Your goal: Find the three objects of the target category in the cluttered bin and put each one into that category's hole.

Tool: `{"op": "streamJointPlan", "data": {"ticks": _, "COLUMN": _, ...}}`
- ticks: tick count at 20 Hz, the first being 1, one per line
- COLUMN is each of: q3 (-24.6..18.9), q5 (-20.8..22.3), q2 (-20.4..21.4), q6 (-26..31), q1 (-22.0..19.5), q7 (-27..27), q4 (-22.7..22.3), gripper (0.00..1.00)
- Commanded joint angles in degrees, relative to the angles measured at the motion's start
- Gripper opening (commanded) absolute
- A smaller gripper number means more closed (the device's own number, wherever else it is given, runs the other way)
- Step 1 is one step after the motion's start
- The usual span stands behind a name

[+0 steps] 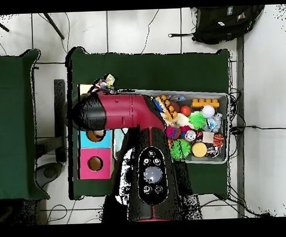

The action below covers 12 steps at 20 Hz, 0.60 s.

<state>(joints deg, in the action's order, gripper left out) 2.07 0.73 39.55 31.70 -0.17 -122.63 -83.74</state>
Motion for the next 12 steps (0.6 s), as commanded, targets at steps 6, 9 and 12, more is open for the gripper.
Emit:
{"op": "streamJointPlan", "data": {"ticks": 6, "q3": 3.31, "q5": -4.89, "q2": -6.61, "q6": 6.17, "q1": 2.85, "q7": -14.80, "q4": 4.68, "gripper": 0.00}}
{"op": "streamJointPlan", "data": {"ticks": 9, "q3": 3.84, "q5": -6.35, "q2": -7.83, "q6": 5.78, "q1": 4.00, "q7": -15.48, "q4": 5.47, "gripper": 0.00}}
{"op": "streamJointPlan", "data": {"ticks": 12, "q3": 4.93, "q5": -7.37, "q2": -8.67, "q6": 6.03, "q1": 5.22, "q7": -16.10, "q4": 6.41, "gripper": 0.00}}
